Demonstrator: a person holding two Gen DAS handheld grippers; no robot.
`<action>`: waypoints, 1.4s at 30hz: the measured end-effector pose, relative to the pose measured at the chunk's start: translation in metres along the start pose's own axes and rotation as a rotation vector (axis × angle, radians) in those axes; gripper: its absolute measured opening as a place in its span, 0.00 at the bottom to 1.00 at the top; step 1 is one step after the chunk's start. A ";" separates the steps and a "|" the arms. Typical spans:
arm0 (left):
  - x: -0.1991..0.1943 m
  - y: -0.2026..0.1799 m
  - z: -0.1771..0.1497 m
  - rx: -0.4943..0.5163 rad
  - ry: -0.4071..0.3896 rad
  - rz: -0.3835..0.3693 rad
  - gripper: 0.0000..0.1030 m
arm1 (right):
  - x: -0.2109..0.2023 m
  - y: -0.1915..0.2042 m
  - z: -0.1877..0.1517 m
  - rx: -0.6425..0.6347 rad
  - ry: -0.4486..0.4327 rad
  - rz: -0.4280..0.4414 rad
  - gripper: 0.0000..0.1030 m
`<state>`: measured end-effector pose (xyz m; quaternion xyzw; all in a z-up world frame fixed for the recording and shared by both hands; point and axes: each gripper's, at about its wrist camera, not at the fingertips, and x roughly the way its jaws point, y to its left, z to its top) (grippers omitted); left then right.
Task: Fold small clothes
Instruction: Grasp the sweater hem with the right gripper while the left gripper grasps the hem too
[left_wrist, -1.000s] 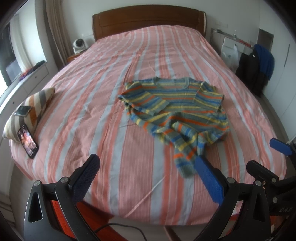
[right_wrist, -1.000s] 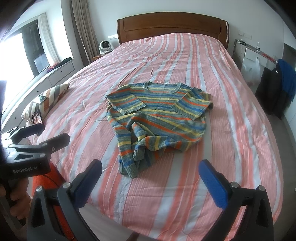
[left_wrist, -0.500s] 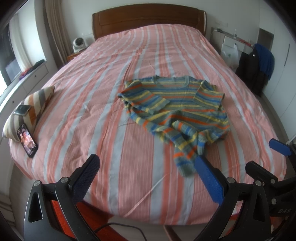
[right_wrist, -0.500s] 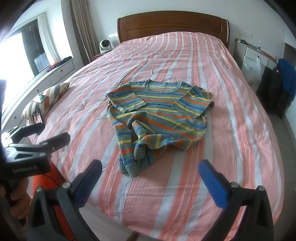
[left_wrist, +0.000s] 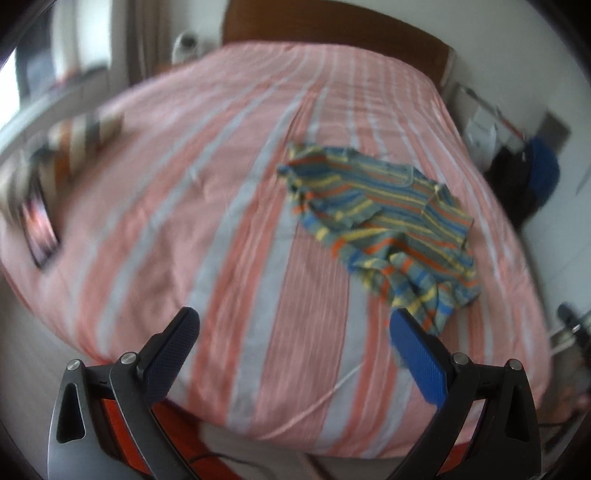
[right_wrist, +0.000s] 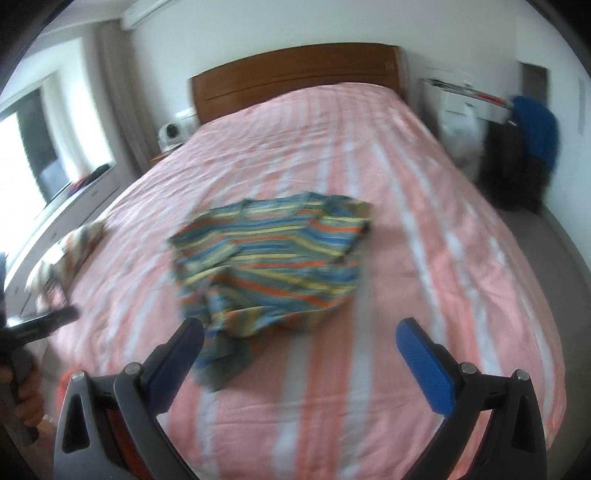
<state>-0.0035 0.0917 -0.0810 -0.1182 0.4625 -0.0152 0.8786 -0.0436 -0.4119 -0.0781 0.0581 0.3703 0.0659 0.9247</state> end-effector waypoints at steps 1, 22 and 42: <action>0.010 0.003 -0.004 -0.023 0.035 -0.031 0.99 | 0.012 -0.011 -0.005 0.017 0.012 -0.013 1.00; 0.053 -0.043 -0.025 0.115 0.360 -0.430 0.07 | 0.120 -0.036 -0.022 0.314 0.368 0.577 0.06; 0.063 0.036 -0.066 -0.038 0.345 -0.355 0.70 | 0.120 -0.106 -0.103 0.255 0.446 0.425 0.50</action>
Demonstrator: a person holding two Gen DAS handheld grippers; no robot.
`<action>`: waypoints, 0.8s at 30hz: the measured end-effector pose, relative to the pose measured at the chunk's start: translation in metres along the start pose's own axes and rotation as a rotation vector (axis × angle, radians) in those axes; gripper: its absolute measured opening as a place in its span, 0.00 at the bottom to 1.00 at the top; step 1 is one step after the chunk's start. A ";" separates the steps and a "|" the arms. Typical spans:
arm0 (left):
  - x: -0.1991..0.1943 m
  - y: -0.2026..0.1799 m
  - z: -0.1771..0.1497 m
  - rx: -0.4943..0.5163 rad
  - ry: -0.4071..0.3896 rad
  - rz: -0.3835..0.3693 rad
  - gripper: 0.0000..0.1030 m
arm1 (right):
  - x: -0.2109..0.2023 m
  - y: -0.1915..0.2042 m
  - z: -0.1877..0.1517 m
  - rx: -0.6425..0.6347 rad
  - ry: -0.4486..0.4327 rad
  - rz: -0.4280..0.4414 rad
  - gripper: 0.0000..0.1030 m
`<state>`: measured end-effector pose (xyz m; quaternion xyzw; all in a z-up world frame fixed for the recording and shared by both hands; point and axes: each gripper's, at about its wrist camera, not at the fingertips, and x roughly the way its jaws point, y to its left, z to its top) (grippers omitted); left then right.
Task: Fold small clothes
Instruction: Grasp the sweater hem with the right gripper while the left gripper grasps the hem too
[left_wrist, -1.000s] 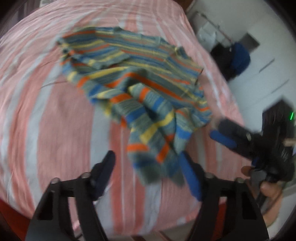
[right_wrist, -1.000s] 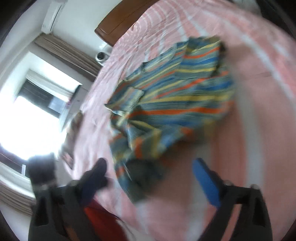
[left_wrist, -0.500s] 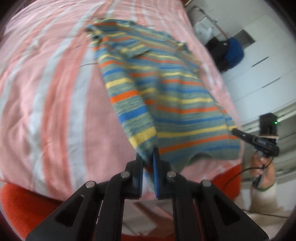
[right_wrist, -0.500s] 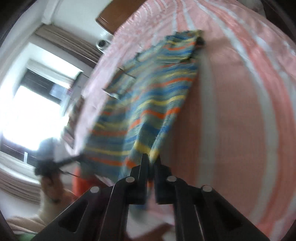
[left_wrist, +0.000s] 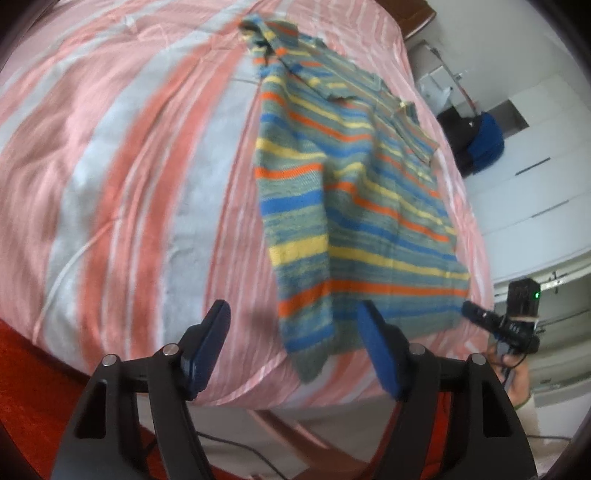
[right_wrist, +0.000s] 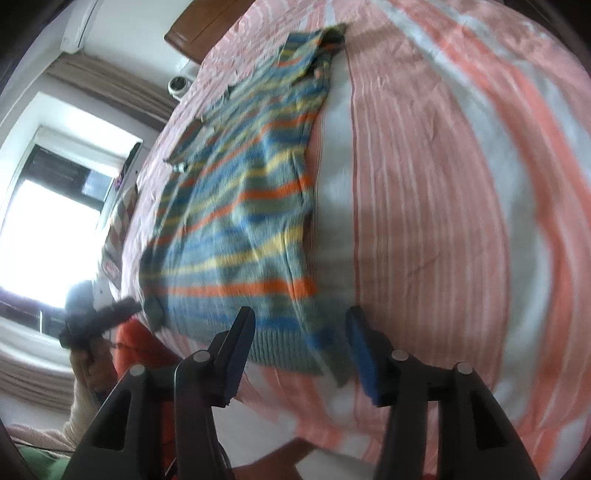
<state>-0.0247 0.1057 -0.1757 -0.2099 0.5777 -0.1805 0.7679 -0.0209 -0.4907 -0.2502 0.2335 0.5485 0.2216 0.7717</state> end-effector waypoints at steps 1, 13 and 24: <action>0.008 -0.004 0.003 0.002 0.006 0.001 0.70 | -0.002 0.002 -0.008 -0.009 0.002 -0.002 0.50; -0.007 0.025 0.000 -0.012 0.052 0.125 0.14 | -0.027 0.007 -0.016 -0.118 -0.037 -0.113 0.04; 0.021 0.014 -0.002 0.026 0.067 0.134 0.03 | 0.002 0.007 -0.021 -0.122 0.018 -0.092 0.04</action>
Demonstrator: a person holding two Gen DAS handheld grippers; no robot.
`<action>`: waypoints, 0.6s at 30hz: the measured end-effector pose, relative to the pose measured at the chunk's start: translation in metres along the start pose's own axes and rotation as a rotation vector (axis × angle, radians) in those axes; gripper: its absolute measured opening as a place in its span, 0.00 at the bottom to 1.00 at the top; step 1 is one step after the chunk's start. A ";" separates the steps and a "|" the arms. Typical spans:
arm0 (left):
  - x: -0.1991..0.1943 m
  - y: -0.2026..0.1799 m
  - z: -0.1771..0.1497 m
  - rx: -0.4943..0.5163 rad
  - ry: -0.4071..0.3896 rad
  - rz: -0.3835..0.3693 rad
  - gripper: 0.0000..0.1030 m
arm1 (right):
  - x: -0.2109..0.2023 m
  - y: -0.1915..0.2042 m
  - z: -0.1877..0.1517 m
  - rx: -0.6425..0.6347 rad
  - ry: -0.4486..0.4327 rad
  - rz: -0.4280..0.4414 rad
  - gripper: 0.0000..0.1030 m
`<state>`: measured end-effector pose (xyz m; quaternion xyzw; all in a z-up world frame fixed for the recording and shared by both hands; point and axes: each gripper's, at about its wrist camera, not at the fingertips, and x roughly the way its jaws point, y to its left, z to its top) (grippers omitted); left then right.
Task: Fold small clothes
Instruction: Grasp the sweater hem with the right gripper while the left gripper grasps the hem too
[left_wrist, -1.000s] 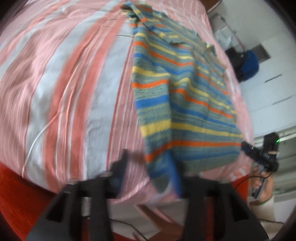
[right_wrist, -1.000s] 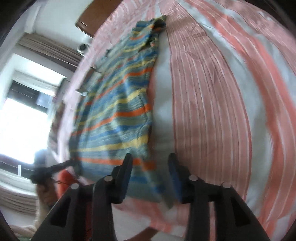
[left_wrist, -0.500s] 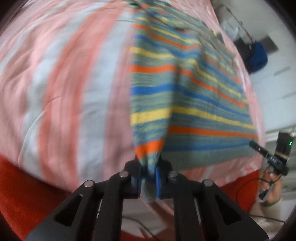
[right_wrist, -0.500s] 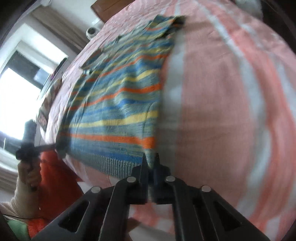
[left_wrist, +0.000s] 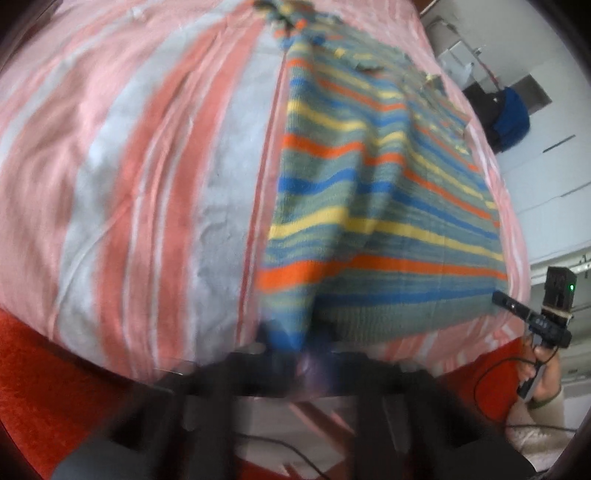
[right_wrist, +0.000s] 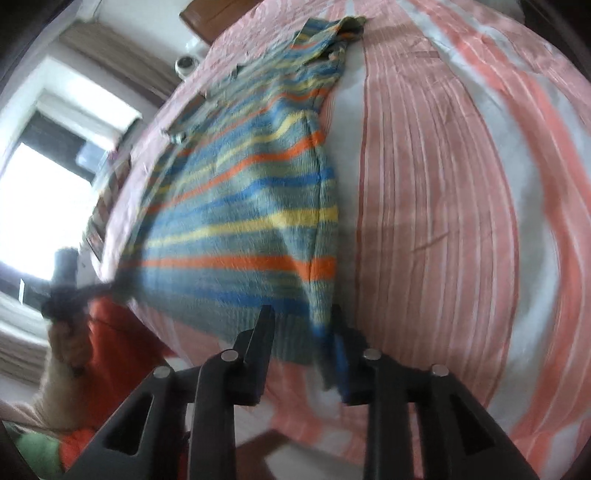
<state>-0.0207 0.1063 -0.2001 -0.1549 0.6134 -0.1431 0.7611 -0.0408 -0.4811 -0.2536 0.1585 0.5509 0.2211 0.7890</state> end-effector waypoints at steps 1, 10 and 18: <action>-0.004 0.001 -0.003 -0.019 -0.008 -0.006 0.03 | -0.003 0.000 -0.001 -0.011 0.001 -0.034 0.04; -0.038 -0.009 -0.024 0.145 -0.038 0.138 0.02 | -0.033 0.004 -0.010 -0.026 0.036 -0.111 0.03; -0.026 0.007 -0.015 0.070 -0.030 0.175 0.02 | -0.014 -0.005 -0.017 0.037 0.064 -0.136 0.03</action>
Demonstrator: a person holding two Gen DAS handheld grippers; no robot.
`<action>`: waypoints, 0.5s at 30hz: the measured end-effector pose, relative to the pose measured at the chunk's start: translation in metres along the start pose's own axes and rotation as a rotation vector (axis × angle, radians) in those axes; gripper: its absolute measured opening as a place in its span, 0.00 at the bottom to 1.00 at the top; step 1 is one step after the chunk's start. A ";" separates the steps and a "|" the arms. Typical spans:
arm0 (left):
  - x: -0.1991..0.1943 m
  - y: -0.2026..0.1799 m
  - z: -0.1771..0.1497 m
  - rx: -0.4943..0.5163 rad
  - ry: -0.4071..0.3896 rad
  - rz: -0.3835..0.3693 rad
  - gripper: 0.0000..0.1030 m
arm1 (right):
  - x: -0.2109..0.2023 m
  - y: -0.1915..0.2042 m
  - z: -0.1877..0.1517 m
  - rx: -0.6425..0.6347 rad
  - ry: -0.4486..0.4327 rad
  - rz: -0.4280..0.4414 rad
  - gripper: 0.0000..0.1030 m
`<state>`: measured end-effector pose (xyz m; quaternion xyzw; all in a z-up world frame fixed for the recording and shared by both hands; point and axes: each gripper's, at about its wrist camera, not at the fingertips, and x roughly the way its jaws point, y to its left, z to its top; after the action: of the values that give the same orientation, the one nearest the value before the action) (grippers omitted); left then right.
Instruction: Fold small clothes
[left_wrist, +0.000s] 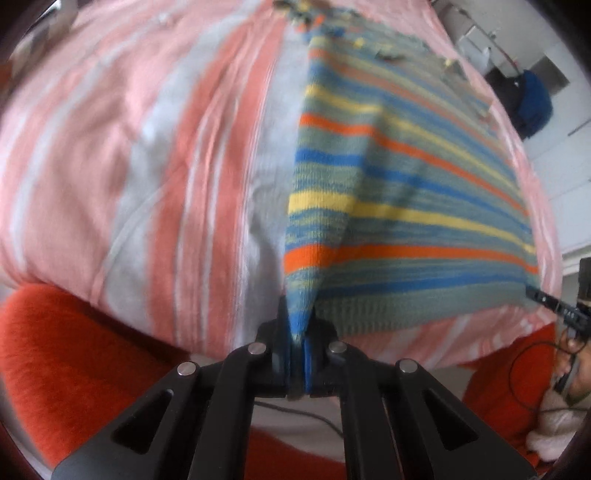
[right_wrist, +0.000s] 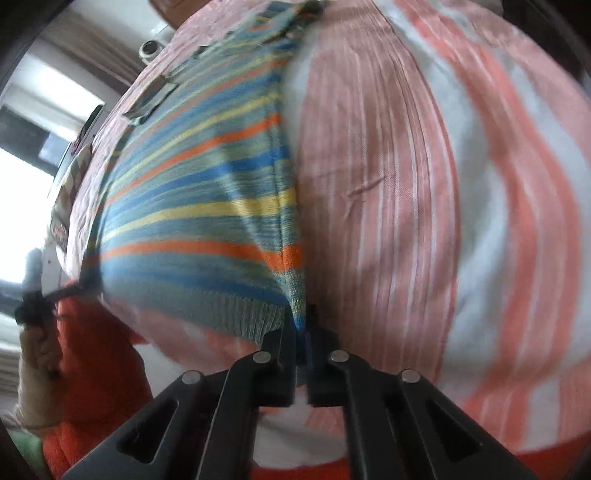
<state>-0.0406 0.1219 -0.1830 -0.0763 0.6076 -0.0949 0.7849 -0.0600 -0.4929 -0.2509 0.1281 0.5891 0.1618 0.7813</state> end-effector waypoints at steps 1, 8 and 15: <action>-0.009 -0.001 0.001 0.009 -0.018 0.001 0.02 | -0.004 0.002 -0.001 -0.004 -0.004 0.002 0.03; 0.034 -0.004 0.008 0.029 0.016 0.072 0.03 | 0.027 -0.002 -0.004 0.000 0.040 -0.044 0.03; 0.033 -0.012 0.019 0.051 -0.023 0.114 0.19 | 0.026 -0.008 -0.006 0.034 0.010 -0.003 0.08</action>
<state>-0.0143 0.1018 -0.2065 -0.0224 0.5994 -0.0645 0.7975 -0.0581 -0.4897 -0.2781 0.1398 0.5958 0.1513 0.7762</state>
